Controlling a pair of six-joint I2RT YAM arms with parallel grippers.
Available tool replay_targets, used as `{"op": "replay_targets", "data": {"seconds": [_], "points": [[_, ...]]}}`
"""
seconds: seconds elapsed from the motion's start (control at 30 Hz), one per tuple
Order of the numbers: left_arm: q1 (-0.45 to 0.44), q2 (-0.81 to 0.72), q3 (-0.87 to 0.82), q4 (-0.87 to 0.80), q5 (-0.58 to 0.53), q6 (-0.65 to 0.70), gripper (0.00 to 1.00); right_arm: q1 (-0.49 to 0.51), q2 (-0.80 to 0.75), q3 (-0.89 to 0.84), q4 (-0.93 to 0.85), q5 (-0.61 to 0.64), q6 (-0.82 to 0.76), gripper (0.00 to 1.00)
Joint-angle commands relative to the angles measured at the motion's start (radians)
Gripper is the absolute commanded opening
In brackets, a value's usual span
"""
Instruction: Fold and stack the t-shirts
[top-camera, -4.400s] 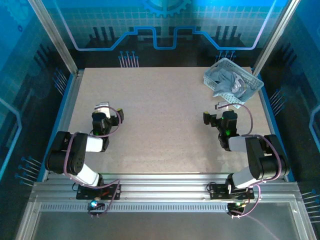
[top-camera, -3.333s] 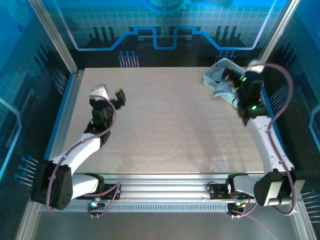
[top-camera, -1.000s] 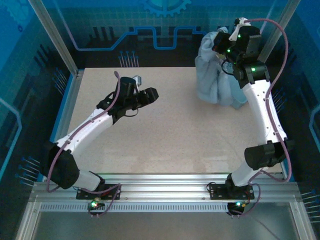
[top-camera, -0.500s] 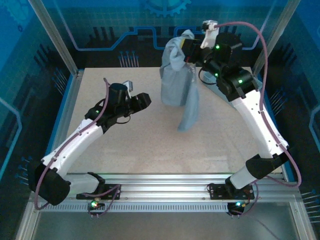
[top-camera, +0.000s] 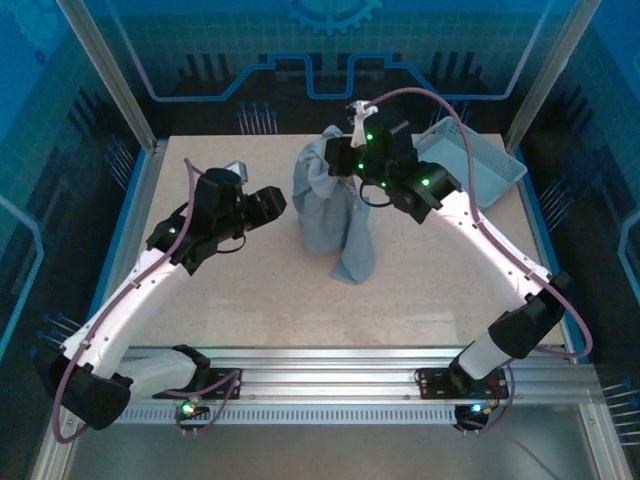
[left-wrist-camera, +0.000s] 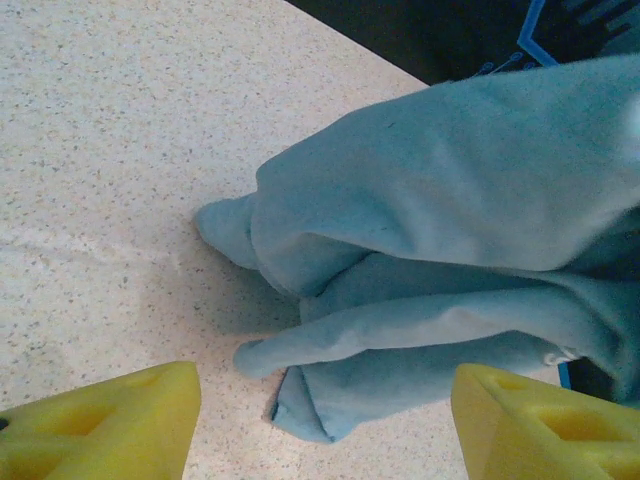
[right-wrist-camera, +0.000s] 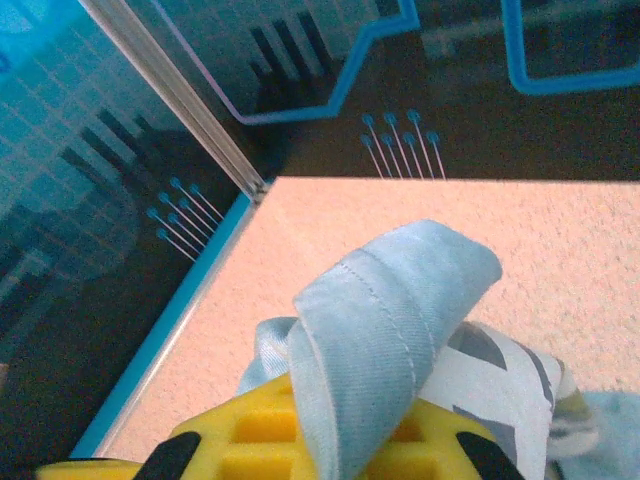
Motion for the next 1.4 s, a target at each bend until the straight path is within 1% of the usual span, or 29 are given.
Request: {"op": "replay_targets", "data": {"seconds": [0.0, 0.1, 0.3, 0.43, 0.5, 0.57, 0.63, 0.67, 0.7, 0.77, 0.83, 0.9, 1.03, 1.1, 1.17, 1.27, 1.37], "points": [[-0.009, -0.031, -0.012, -0.061, -0.024, 0.026, 0.67, 0.011, 0.038, -0.045, 0.031, 0.001, 0.039, 0.0], [-0.008, -0.02, -0.024, -0.076, -0.014, 0.012, 0.64, 0.017, 0.103, -0.047, 0.012, -0.06, 0.046, 0.0], [-0.008, 0.009, -0.051, -0.071, -0.009, -0.015, 0.62, 0.043, 0.253, -0.018, 0.039, -0.188, 0.088, 0.0], [-0.008, 0.029, -0.064, -0.06, 0.0, -0.04, 0.59, 0.072, 0.394, 0.108, -0.038, -0.27, 0.087, 0.01], [-0.007, 0.038, -0.073, -0.056, 0.001, -0.051, 0.59, 0.083, 0.47, 0.193, -0.096, -0.317, 0.079, 0.09], [-0.007, 0.052, -0.085, -0.05, 0.008, -0.062, 0.59, 0.092, 0.529, 0.283, -0.17, -0.332, 0.065, 0.25], [-0.007, 0.064, -0.093, -0.05, 0.016, -0.073, 0.59, 0.095, 0.526, 0.299, -0.197, -0.304, 0.056, 0.42], [-0.008, 0.071, -0.098, -0.05, 0.025, -0.076, 0.59, 0.09, 0.505, 0.28, -0.19, -0.286, 0.056, 0.49], [-0.008, 0.077, -0.1, -0.053, 0.032, -0.078, 0.59, 0.083, 0.483, 0.256, -0.18, -0.274, 0.06, 0.54], [-0.008, 0.085, -0.109, -0.062, 0.046, -0.08, 0.59, 0.055, 0.422, 0.186, -0.154, -0.259, 0.073, 0.59], [-0.008, 0.093, -0.127, -0.067, 0.058, -0.086, 0.59, 0.027, 0.361, 0.113, -0.145, -0.231, 0.085, 0.59], [-0.006, 0.101, -0.146, -0.072, 0.071, -0.089, 0.6, -0.003, 0.286, 0.017, -0.135, -0.185, 0.098, 0.58], [0.002, 0.126, -0.195, -0.063, 0.113, -0.1, 0.61, -0.094, 0.136, -0.242, -0.118, -0.111, 0.176, 0.55], [0.023, 0.155, -0.22, -0.056, 0.155, -0.111, 0.62, -0.144, 0.075, -0.361, -0.117, -0.114, 0.222, 0.54], [0.065, 0.204, -0.245, -0.052, 0.221, -0.141, 0.62, -0.181, 0.02, -0.468, -0.123, -0.117, 0.259, 0.54], [0.109, 0.283, -0.264, -0.034, 0.282, -0.155, 0.63, -0.192, -0.031, -0.571, -0.135, -0.125, 0.27, 0.56], [0.118, 0.352, -0.261, -0.006, 0.285, -0.153, 0.66, -0.192, -0.027, -0.65, -0.132, -0.169, 0.29, 0.58]]}}
